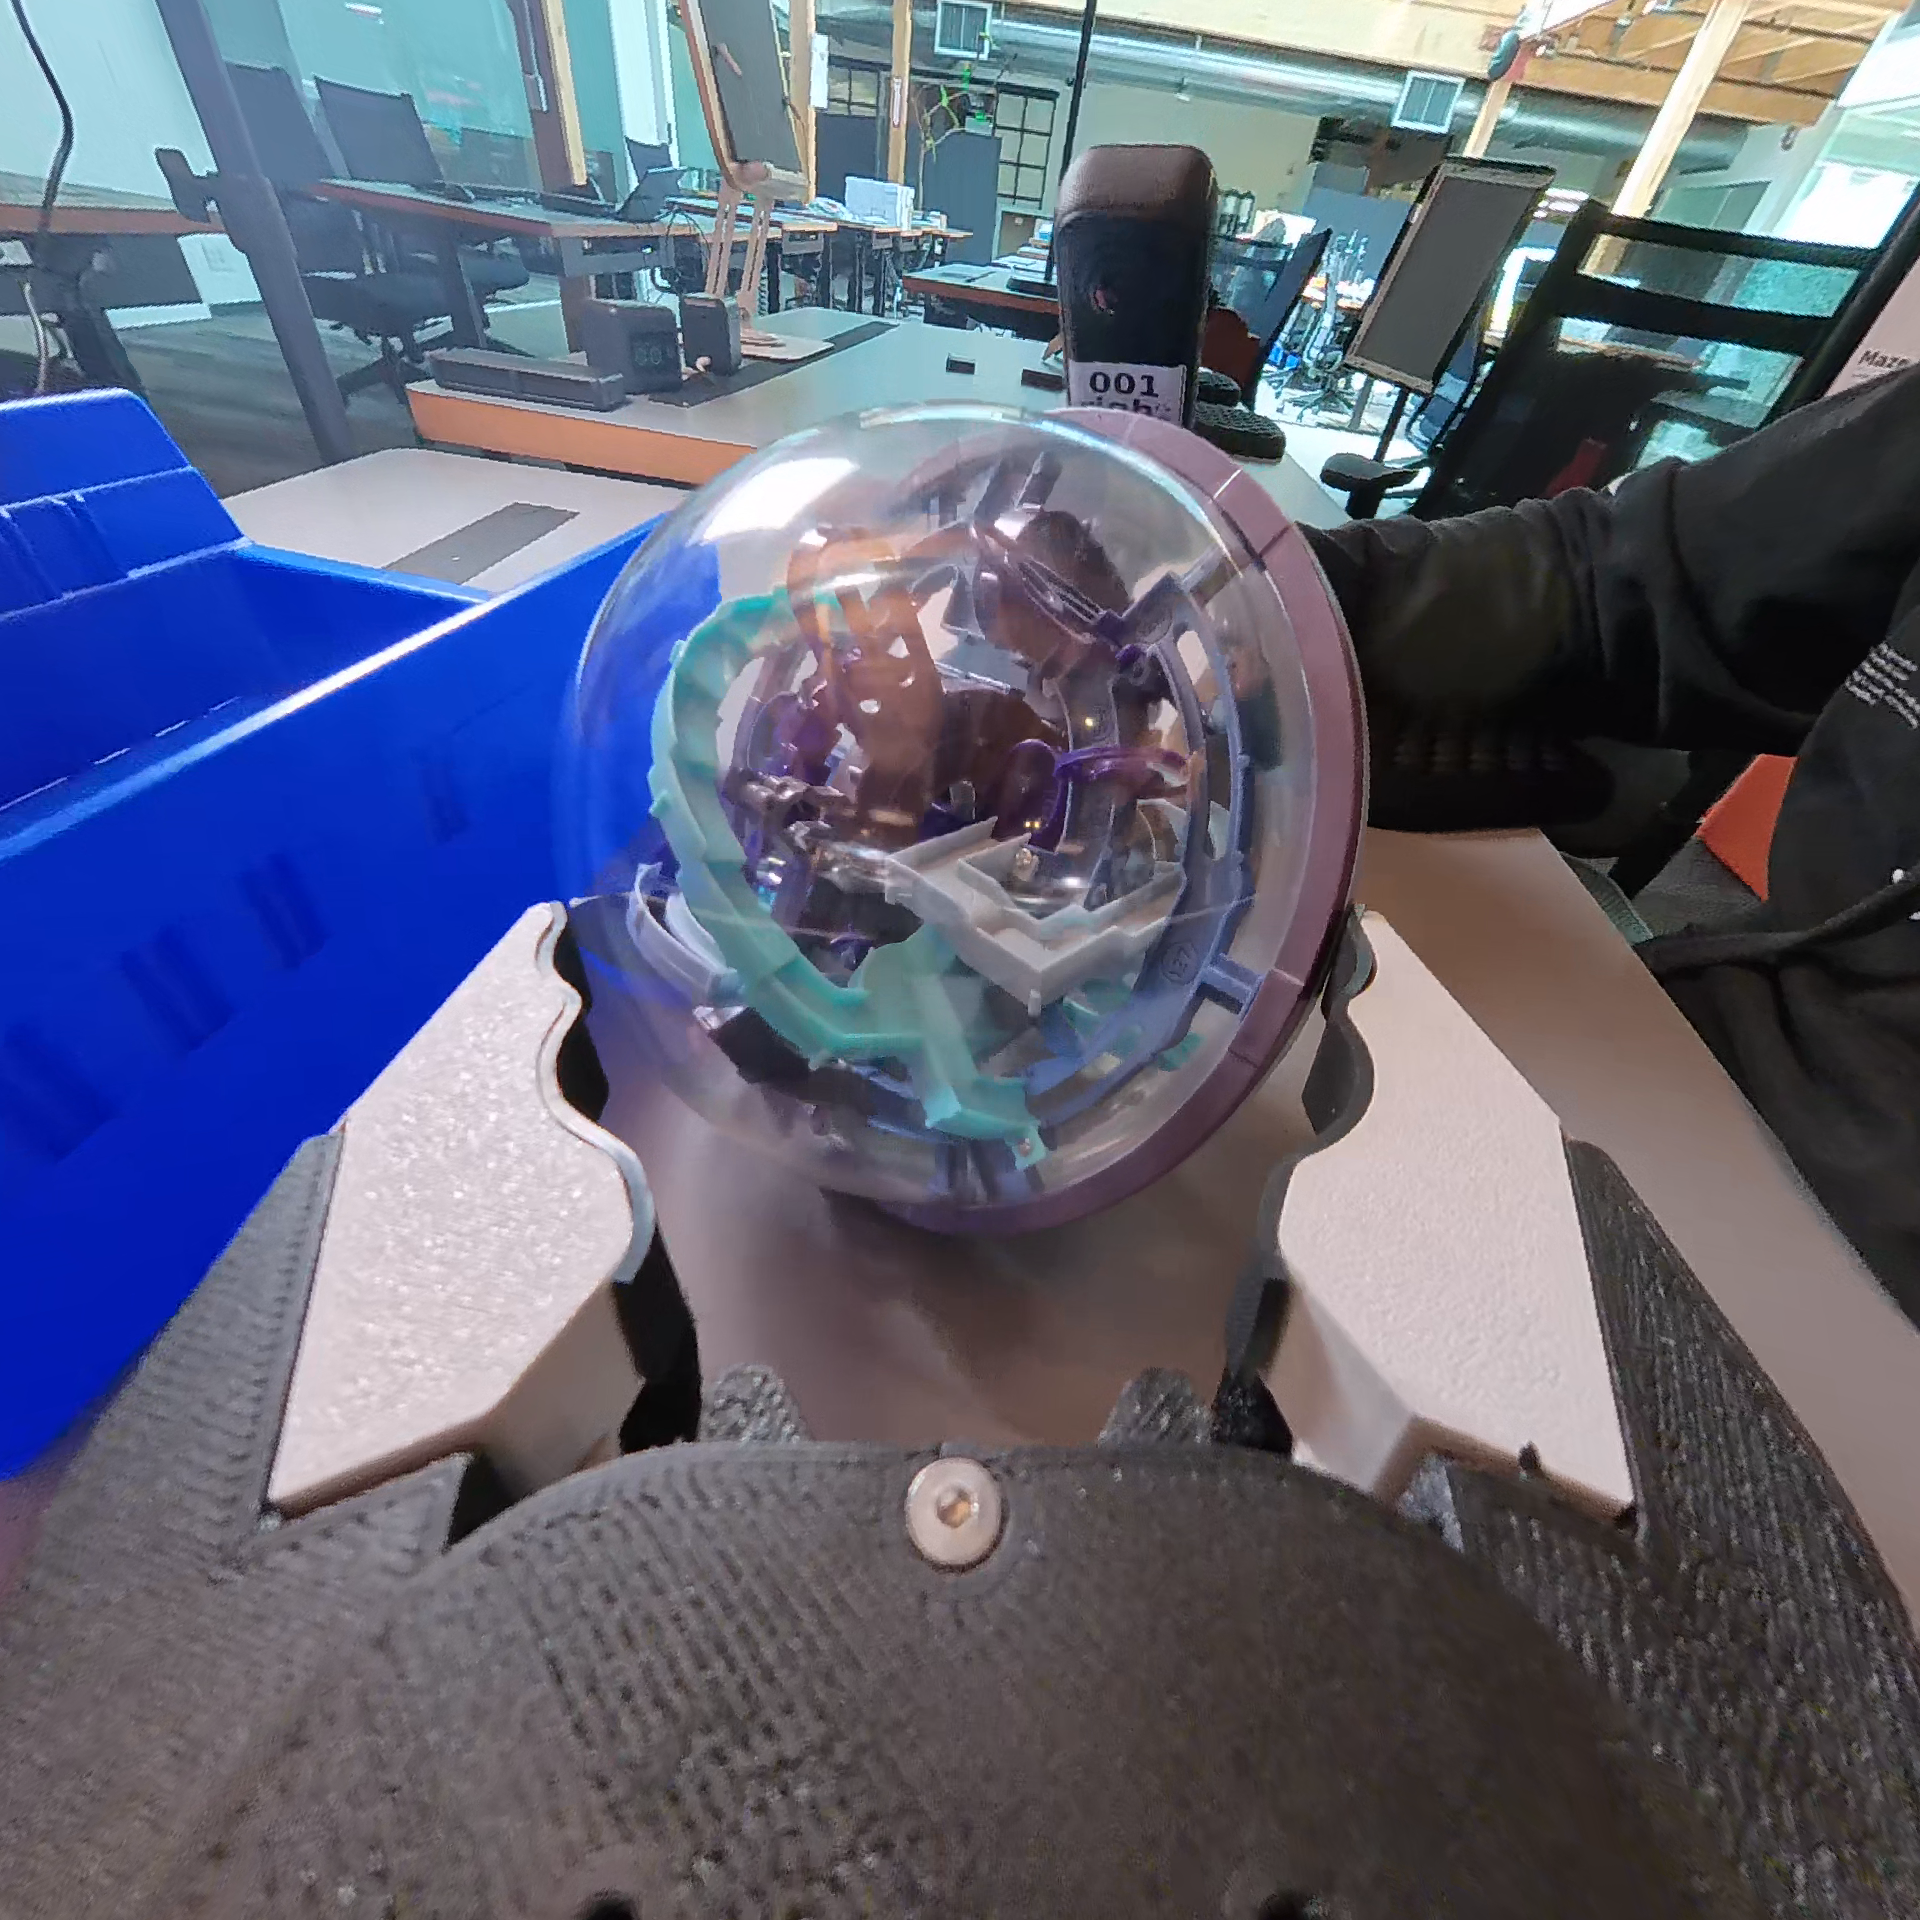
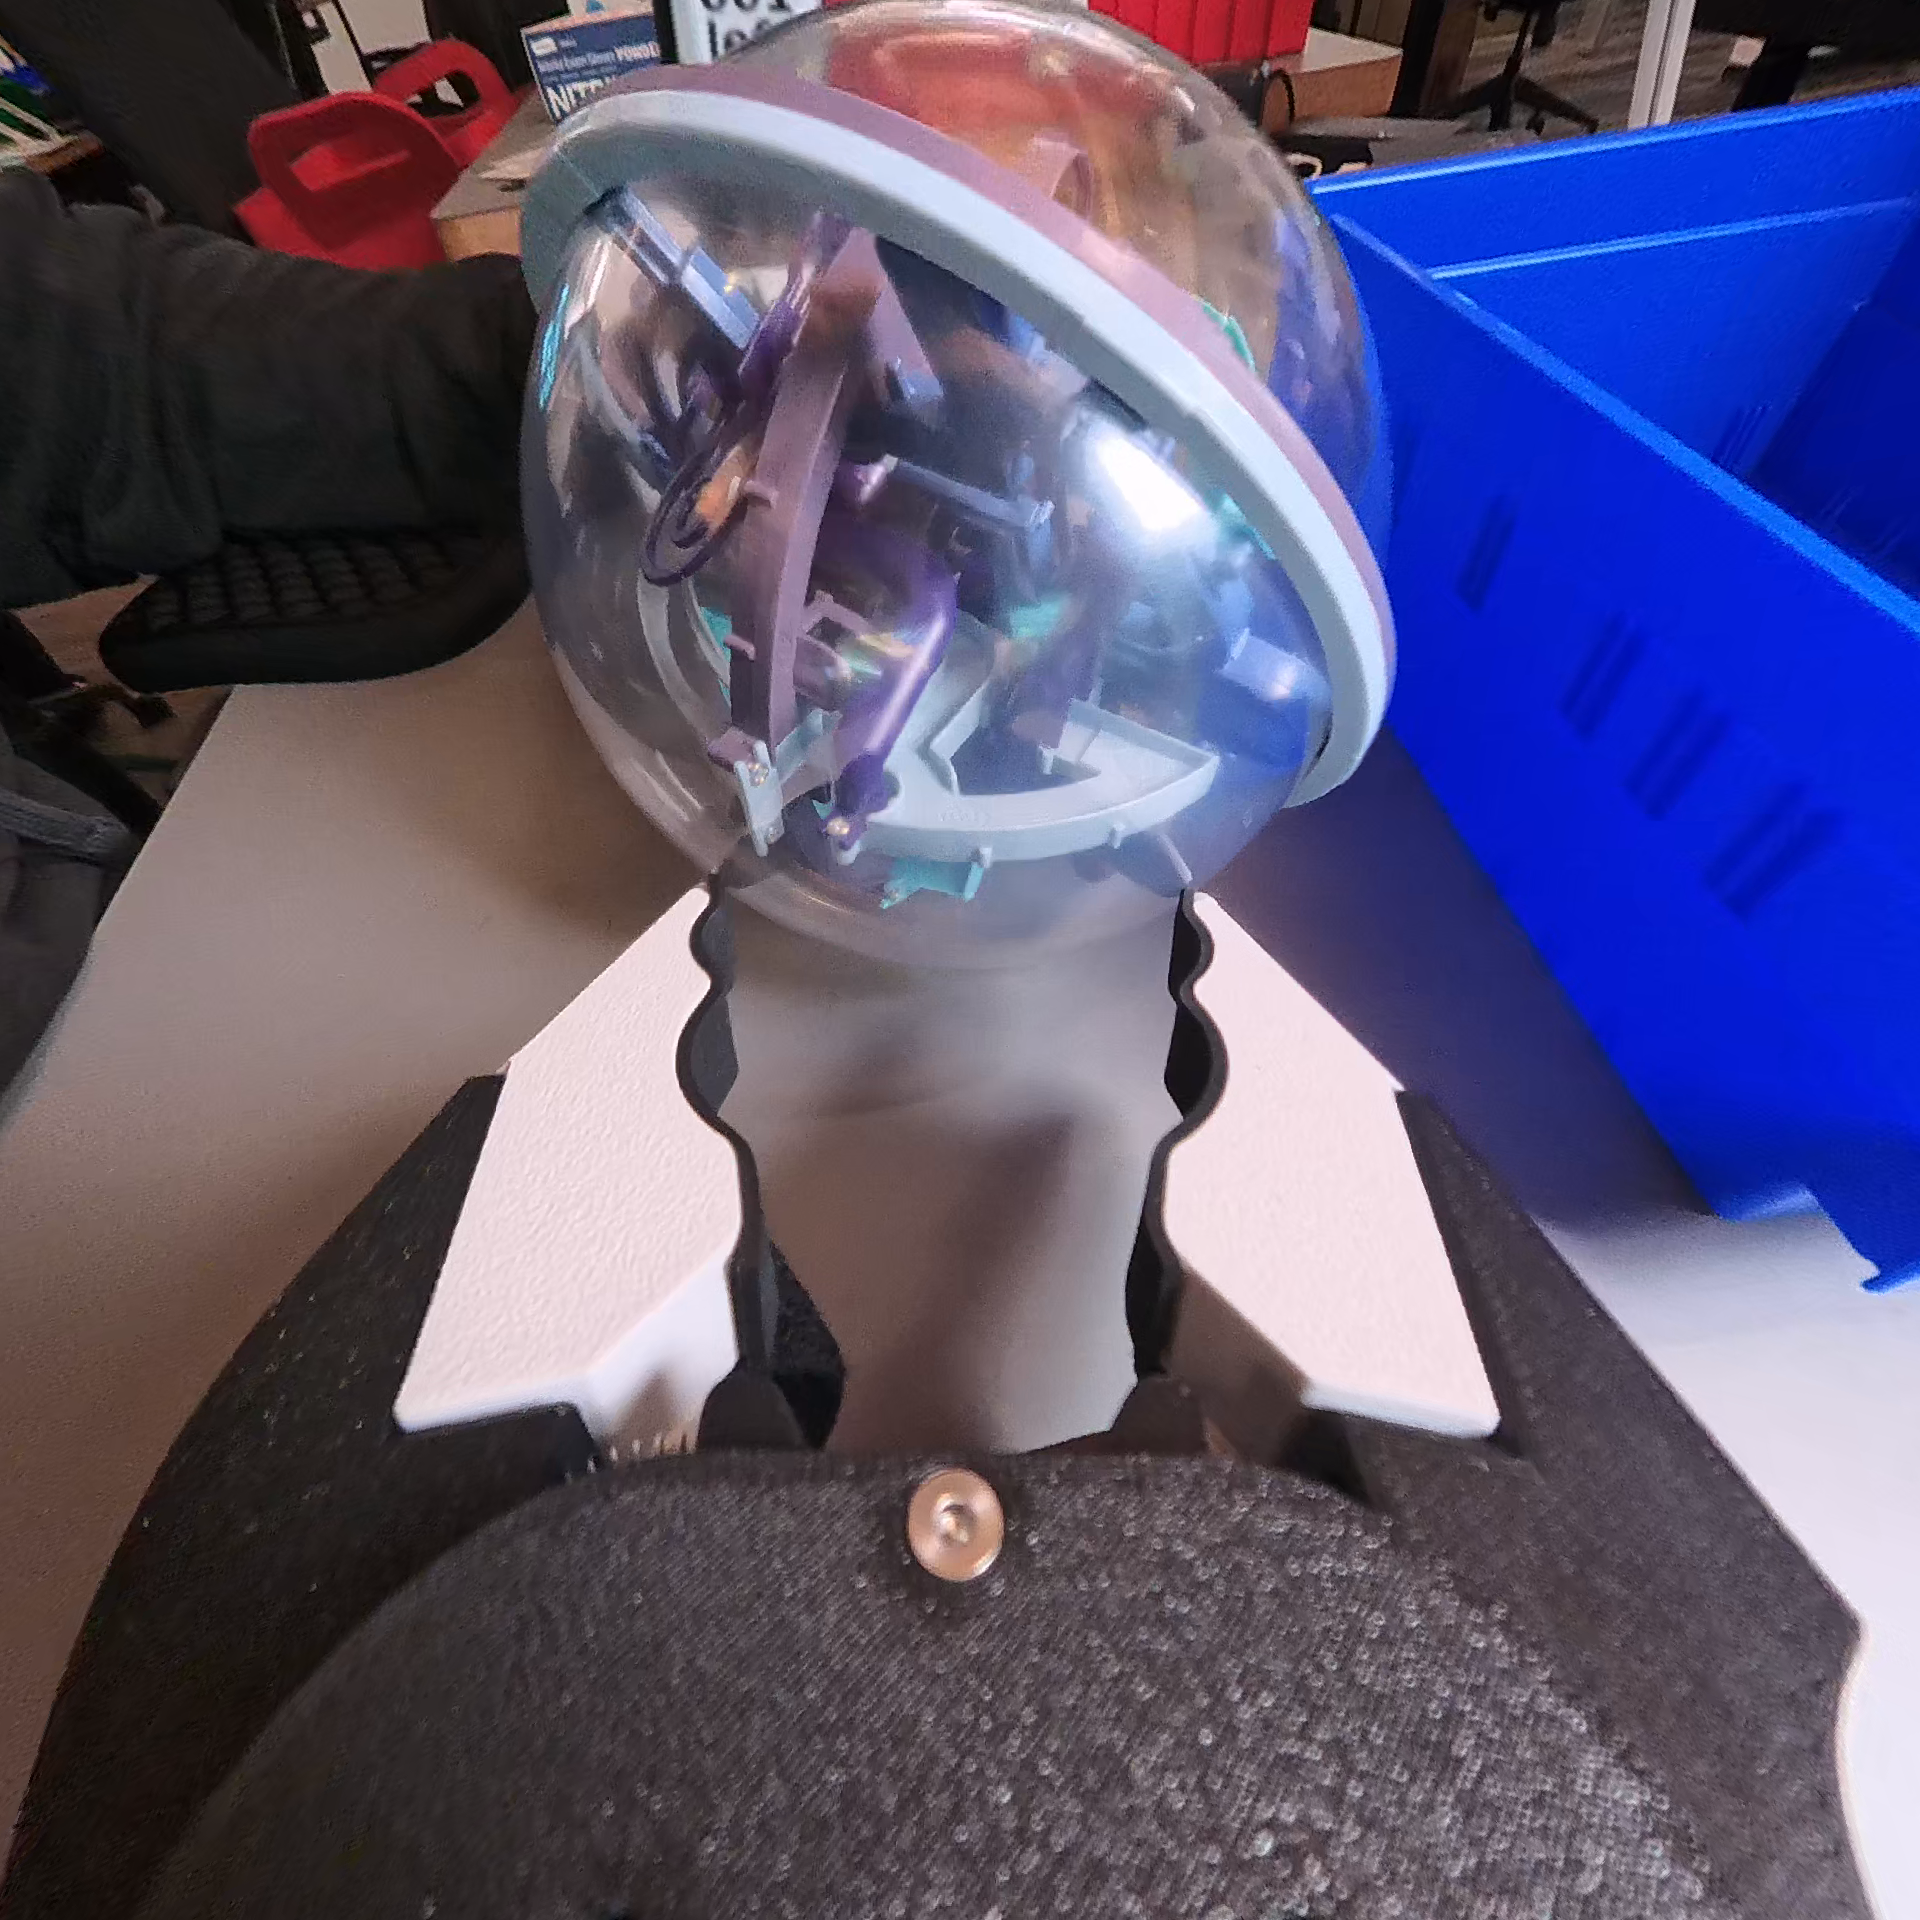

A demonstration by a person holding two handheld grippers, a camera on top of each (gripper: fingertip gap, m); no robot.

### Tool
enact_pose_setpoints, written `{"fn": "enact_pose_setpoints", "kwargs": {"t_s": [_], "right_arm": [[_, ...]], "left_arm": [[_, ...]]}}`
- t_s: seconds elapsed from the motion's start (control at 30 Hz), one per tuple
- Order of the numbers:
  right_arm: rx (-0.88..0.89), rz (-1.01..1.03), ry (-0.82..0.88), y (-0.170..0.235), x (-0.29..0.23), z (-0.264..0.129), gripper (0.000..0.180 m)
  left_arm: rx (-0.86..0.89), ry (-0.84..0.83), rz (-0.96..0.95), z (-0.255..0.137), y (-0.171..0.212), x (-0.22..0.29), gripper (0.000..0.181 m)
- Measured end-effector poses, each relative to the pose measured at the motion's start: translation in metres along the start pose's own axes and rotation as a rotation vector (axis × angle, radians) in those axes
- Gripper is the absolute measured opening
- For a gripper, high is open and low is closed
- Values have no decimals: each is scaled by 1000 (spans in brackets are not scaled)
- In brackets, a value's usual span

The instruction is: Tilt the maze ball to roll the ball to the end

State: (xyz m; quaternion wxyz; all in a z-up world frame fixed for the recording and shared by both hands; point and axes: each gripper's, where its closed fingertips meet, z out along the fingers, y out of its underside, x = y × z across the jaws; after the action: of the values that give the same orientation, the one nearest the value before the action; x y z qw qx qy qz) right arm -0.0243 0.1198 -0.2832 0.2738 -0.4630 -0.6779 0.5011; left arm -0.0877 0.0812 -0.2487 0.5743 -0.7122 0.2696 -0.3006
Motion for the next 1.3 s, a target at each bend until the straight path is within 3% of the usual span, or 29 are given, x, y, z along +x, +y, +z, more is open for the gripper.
{"fn": "enact_pose_setpoints", "kwargs": {"t_s": [0.47,1.3], "right_arm": [[-2,-7,2,0,-1,0,84],[-34,-126,-4,7,-13,-4,87]], "left_arm": [[-5,-17,4,1,0,2,138],[-61,-82,295,4,4,25,138]]}}
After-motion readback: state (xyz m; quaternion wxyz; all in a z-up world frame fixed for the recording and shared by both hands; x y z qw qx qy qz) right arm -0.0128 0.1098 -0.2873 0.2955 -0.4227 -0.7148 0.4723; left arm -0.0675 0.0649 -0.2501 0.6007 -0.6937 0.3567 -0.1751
